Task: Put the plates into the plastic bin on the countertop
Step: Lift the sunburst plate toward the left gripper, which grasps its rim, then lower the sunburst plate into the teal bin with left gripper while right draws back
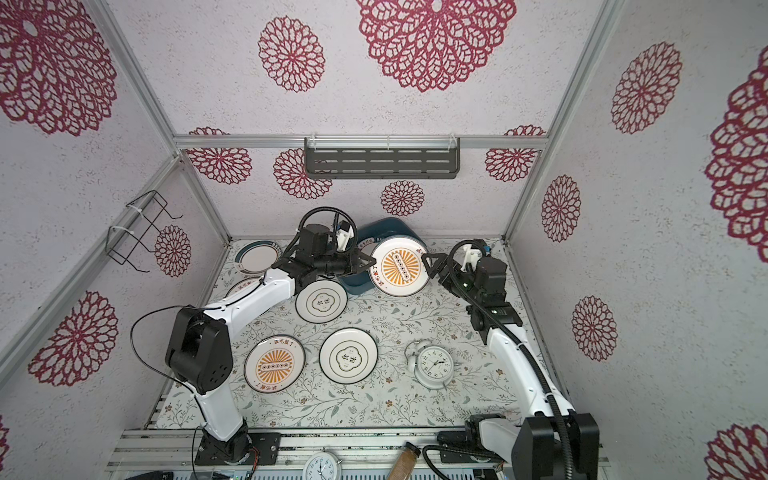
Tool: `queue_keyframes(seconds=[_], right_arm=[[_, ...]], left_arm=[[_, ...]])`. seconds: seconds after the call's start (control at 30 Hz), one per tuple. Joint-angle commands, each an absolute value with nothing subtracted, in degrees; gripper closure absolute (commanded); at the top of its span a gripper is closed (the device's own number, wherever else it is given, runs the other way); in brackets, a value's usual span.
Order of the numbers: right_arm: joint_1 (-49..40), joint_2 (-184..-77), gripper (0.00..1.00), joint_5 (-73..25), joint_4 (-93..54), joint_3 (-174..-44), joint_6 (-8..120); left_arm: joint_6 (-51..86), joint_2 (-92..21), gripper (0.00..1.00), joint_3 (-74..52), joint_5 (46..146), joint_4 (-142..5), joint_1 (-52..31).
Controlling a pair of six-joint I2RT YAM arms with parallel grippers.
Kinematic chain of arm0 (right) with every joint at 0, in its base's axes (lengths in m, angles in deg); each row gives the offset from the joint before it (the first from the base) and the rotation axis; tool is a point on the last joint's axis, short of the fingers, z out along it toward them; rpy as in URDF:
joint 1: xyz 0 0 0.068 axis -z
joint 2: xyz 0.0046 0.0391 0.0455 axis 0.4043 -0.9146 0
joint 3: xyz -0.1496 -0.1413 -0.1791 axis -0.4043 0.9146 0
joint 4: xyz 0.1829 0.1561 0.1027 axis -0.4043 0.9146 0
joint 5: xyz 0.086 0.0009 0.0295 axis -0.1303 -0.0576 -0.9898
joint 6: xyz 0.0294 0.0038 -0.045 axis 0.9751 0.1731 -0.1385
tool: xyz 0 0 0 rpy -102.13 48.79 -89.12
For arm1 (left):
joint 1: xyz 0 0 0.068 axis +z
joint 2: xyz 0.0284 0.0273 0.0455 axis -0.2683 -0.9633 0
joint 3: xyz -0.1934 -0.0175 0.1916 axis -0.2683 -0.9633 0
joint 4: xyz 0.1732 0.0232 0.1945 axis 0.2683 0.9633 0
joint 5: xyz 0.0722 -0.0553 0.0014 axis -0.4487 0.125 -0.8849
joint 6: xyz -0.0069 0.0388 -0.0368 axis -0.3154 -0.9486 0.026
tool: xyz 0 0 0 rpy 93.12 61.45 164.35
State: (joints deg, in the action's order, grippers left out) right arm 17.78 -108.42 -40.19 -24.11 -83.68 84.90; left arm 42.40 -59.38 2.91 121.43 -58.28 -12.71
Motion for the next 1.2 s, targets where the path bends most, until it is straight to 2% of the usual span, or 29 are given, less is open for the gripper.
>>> queue_keyframes(seconds=[0.0,0.3,0.63,0.9,1.17], right_arm=[[17.5,-106.1,0.01,-36.5,-22.1,-85.7,81.9],[17.3,-105.0,0.01,-36.1,-21.2,-84.7,81.1],[17.4,-102.7,0.01,-35.5,-21.1,-82.7,81.3],[17.3,-100.9,0.01,-35.0,-20.5,-81.1,82.0],[17.3,-101.9,0.01,-34.6,-20.6,-81.1,82.1]], left_arm=[[42.8,-59.5,0.99,4.8,120.5,-58.6,-11.9],[44.9,-65.4,0.99,12.6,115.9,-48.4,-6.7],[50.9,-81.2,1.00,25.4,113.6,-46.9,-0.3],[54.3,-92.0,1.00,38.3,111.6,-46.1,0.2],[56.6,-98.1,0.97,46.6,107.9,-45.5,-1.5]])
